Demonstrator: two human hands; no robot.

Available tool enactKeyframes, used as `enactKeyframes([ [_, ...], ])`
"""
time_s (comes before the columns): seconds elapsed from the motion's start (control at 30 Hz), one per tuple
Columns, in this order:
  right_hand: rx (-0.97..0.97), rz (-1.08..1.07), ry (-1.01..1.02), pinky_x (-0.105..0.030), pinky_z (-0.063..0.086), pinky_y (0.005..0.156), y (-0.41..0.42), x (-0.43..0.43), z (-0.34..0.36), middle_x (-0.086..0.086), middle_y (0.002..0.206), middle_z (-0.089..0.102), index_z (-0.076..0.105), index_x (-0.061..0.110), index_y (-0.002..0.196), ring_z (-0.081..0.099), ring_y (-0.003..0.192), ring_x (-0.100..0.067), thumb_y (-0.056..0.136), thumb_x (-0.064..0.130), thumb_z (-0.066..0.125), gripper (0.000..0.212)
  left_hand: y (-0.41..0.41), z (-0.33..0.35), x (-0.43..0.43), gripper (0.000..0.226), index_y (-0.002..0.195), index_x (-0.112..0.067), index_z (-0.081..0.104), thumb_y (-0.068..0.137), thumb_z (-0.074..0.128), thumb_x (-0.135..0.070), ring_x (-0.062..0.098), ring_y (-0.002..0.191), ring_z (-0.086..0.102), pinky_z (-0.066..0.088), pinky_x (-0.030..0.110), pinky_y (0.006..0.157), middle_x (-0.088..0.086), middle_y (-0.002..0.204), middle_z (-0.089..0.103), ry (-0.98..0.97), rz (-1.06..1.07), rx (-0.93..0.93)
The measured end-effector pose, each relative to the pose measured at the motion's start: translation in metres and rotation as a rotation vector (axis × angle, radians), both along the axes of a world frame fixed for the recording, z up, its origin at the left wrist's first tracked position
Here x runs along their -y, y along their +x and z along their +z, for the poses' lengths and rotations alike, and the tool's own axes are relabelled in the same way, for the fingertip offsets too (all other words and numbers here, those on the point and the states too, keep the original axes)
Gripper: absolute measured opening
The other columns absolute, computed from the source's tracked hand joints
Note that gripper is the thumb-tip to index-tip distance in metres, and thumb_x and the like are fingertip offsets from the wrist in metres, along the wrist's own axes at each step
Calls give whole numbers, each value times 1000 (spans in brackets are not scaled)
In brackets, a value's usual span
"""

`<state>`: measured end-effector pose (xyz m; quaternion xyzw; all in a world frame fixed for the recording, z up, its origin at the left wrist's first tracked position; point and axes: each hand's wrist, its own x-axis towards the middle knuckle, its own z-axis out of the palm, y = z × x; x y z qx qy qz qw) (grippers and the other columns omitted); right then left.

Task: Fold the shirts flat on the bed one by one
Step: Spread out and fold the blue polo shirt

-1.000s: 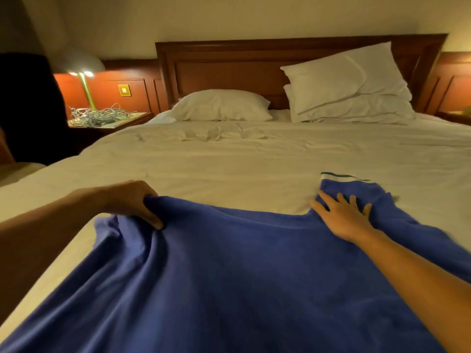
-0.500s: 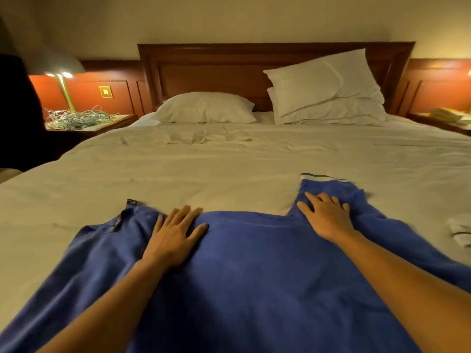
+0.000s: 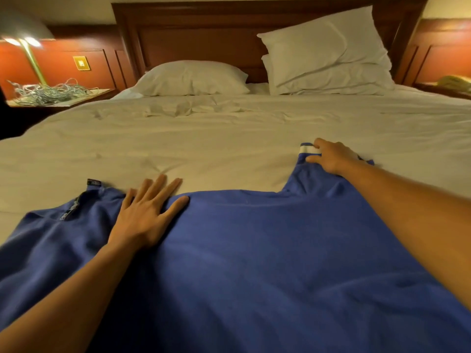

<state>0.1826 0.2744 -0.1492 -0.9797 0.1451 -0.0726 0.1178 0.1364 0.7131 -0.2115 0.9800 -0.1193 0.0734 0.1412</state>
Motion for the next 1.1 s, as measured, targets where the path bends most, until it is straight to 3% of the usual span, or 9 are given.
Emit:
enactKeyframes([
  [0.2,380,21,98,-39,34,67,1,-23,-25,-23,108,63,50,5,109,57,95,-40,102,22,51,18,-1,-1,0,76,147,-64,10,75,3,-89,8,153,-4,0,40,125,-21,164,0,-5,2,11],
  [0.3,271,133,189,-35,35,69,-9,-21,-25,-16,99,63,51,14,131,58,91,-36,105,19,46,28,0,-3,-1,76,145,-65,8,74,2,-90,8,153,-4,0,41,125,-22,164,0,-1,3,13],
  [0.37,151,171,292,-37,40,73,-22,-20,-17,-10,89,62,32,29,153,60,87,-31,106,25,43,49,2,-3,-1,74,143,-67,7,74,1,-91,8,153,-4,0,41,125,-22,164,-1,5,1,16],
  [0.43,26,141,298,-47,42,100,-41,-27,-12,-14,124,63,13,39,157,57,114,-36,106,39,38,57,2,-4,0,75,145,-65,7,75,3,-91,9,153,-5,-1,41,124,-20,165,0,10,7,9],
  [0.5,-33,133,269,-57,15,119,-68,-44,-15,-9,162,27,13,40,157,23,148,-35,105,48,32,56,-1,-2,2,76,151,-58,6,81,8,-89,10,153,-7,-2,41,125,-17,166,0,-4,16,9],
  [0.57,-28,168,278,-57,-2,121,-105,-73,-19,-2,167,7,20,39,156,0,153,-27,104,53,28,54,-11,9,7,75,155,-49,6,88,13,-80,13,153,-10,-4,41,125,-12,167,-2,-60,26,28],
  [0.67,-82,238,246,-53,-9,120,-161,-118,-27,5,167,0,16,50,153,-9,153,-22,94,71,17,63,-42,26,5,68,157,-40,15,95,27,-64,17,154,-10,-5,42,124,-8,167,-2,-201,6,86],
  [0.8,-127,270,-6,-50,-12,120,-207,-149,-42,9,165,-12,-13,56,148,-15,152,-19,74,84,-5,80,-107,12,-55,67,148,-61,13,85,7,-86,7,152,-9,-12,29,121,-20,163,-5,-16,-62,-3],
  [1.1,-256,182,-31,-47,-7,123,-248,-175,-36,1,166,-13,-10,39,156,-11,153,-21,96,71,15,72,-112,40,-134,88,156,-46,0,76,0,-83,22,154,-9,-7,44,124,-2,167,-8,242,87,-190],
])
